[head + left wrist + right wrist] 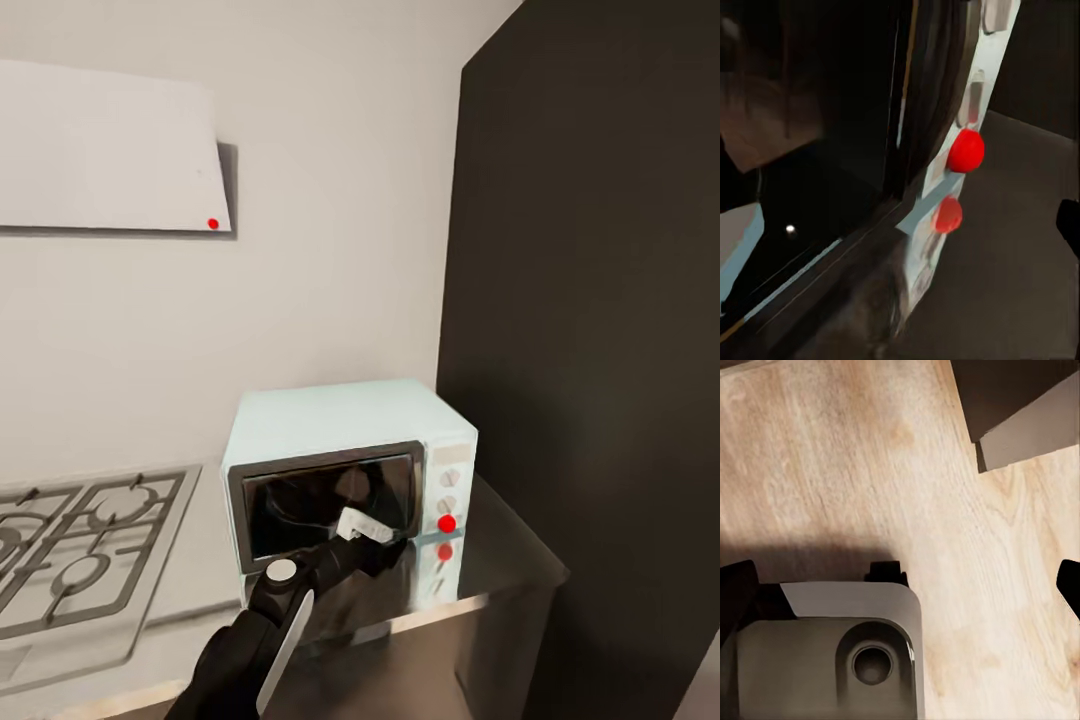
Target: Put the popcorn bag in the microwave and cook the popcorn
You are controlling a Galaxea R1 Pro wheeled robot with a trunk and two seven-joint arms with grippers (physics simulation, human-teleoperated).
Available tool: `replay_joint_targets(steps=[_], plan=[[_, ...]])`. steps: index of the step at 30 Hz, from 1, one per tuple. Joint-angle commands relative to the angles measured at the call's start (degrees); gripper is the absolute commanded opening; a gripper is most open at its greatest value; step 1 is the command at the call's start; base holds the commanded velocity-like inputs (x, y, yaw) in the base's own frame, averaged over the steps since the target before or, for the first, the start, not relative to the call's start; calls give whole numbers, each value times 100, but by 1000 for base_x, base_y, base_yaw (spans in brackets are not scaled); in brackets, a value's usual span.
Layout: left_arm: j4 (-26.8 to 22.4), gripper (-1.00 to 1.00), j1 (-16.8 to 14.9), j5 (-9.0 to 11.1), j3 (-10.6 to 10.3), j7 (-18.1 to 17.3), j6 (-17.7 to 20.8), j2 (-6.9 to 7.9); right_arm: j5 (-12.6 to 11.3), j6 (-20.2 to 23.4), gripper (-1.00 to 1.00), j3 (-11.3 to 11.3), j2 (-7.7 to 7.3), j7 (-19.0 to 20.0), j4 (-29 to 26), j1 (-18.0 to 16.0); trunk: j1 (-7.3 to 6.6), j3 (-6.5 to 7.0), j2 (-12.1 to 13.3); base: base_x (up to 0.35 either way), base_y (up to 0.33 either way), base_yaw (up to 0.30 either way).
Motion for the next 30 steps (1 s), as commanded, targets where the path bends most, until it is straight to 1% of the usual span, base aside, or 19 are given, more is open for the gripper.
replay_joint_targets(steps=[1,3,8,11,18,19,23,24,26,30], plan=[[-9,100,-10,-64,18,70,14,-2,-59,-36,100,44,2,4,19,-8,4,-6,-1,290,0,0],[-9,100,-10,-65,20,70,14,-2,-59,-36,100,45,2,4,21,-8,4,-6,-1,226,0,0],[-14,100,-10,-65,27,74,14,-2,-59,-36,100,45,0,4,19,-8,4,-6,-1,31,0,0],[-40,100,-10,-65,27,85,14,-2,-59,-36,100,45,2,4,22,-8,4,-6,-1,-216,0,0],[-44,100,-9,-62,8,171,14,-2,-59,-36,100,44,-10,4,22,-8,4,-6,-1,-334,0,0],[-45,100,-9,-62,-6,189,14,-2,-59,-36,100,45,-8,4,22,-8,4,-6,-1,-343,0,0],[-45,100,-10,-59,-290,444,14,-2,-59,-36,100,39,-18,4,18,-8,4,-6,-1,-342,0,0],[-45,100,-10,-58,-328,485,14,-2,-59,-36,100,38,-20,4,19,-8,4,-6,-1,-342,0,0],[-45,100,-10,-57,-381,546,14,-2,-59,-22,100,43,-17,4,23,-8,4,-6,-1,-342,0,0],[-45,100,-10,-56,-395,562,14,-2,-59,-18,100,38,-21,4,25,-8,4,-6,-1,-341,0,0]])
